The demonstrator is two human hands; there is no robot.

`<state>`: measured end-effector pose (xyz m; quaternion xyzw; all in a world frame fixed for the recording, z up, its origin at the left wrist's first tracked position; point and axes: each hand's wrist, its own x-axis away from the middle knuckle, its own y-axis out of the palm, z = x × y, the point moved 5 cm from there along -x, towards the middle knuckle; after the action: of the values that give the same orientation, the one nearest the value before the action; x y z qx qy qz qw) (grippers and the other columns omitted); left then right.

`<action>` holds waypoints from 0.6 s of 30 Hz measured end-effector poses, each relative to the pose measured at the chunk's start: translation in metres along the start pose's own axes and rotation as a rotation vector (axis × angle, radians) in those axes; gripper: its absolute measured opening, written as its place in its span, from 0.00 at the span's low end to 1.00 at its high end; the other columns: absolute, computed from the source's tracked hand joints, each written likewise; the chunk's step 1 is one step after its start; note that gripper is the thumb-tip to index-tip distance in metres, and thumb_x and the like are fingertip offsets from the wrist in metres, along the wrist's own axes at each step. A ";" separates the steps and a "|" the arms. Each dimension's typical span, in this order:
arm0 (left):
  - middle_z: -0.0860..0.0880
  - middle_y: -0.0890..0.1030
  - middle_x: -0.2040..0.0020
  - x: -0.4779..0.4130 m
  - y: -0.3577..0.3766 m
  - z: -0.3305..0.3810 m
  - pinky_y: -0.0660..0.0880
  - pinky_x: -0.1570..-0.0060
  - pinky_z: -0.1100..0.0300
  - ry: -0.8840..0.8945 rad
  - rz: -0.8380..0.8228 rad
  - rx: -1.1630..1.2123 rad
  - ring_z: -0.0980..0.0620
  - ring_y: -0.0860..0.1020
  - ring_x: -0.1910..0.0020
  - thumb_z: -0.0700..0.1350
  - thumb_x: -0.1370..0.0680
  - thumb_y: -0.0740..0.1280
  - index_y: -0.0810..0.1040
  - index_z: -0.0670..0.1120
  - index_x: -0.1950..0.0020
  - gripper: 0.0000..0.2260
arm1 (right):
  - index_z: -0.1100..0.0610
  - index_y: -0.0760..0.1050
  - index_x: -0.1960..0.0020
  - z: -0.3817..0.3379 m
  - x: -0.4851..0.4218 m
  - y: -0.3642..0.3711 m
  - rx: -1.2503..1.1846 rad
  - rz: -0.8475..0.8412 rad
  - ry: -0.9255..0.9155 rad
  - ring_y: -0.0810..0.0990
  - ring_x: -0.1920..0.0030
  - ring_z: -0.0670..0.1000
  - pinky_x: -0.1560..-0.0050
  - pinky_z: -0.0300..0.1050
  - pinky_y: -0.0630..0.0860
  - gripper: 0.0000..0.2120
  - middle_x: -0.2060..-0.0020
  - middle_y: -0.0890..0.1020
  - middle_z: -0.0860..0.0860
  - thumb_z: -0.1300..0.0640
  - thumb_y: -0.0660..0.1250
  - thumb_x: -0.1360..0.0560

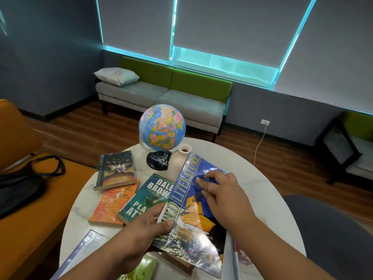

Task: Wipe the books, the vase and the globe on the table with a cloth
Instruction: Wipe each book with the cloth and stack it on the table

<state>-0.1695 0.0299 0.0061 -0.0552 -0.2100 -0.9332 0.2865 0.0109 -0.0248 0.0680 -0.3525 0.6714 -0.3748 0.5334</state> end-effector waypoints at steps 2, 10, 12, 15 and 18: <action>0.42 0.82 0.41 0.000 0.000 0.001 0.77 0.45 0.53 -0.001 0.013 -0.003 0.42 0.80 0.42 0.38 0.28 0.70 0.75 0.45 0.35 0.20 | 0.45 0.81 0.43 -0.004 0.002 -0.001 0.005 0.005 -0.045 0.76 0.54 0.54 0.63 0.47 0.80 0.15 0.48 0.79 0.45 0.50 0.63 0.27; 0.46 0.81 0.40 0.001 -0.001 0.003 0.74 0.41 0.52 -0.021 0.001 -0.075 0.46 0.79 0.40 0.36 0.24 0.68 0.74 0.46 0.34 0.18 | 0.45 0.79 0.39 0.007 -0.007 -0.008 -0.019 0.005 -0.106 0.75 0.52 0.55 0.61 0.52 0.80 0.16 0.44 0.78 0.46 0.48 0.60 0.24; 0.46 0.82 0.41 -0.001 0.000 0.005 0.77 0.46 0.55 -0.027 -0.001 -0.078 0.46 0.80 0.41 0.36 0.23 0.67 0.74 0.47 0.34 0.18 | 0.47 0.79 0.39 0.018 -0.013 -0.010 -0.003 0.060 0.026 0.74 0.52 0.55 0.59 0.52 0.80 0.15 0.44 0.78 0.47 0.52 0.65 0.24; 0.43 0.82 0.41 -0.003 0.003 0.006 0.79 0.52 0.54 -0.042 -0.001 -0.050 0.42 0.81 0.44 0.36 0.24 0.67 0.75 0.47 0.35 0.19 | 0.47 0.80 0.39 -0.011 -0.006 -0.010 -0.003 0.053 -0.127 0.75 0.53 0.54 0.59 0.48 0.79 0.15 0.45 0.79 0.47 0.50 0.63 0.25; 0.42 0.82 0.41 -0.002 0.003 0.006 0.78 0.48 0.53 -0.035 0.004 -0.034 0.43 0.81 0.43 0.35 0.24 0.66 0.75 0.46 0.35 0.18 | 0.46 0.80 0.40 -0.033 0.005 -0.006 -0.020 -0.056 -0.340 0.75 0.54 0.53 0.58 0.43 0.76 0.16 0.45 0.79 0.45 0.48 0.60 0.24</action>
<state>-0.1667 0.0315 0.0125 -0.0770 -0.1990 -0.9348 0.2839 -0.0215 -0.0276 0.0760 -0.4346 0.5649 -0.3179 0.6253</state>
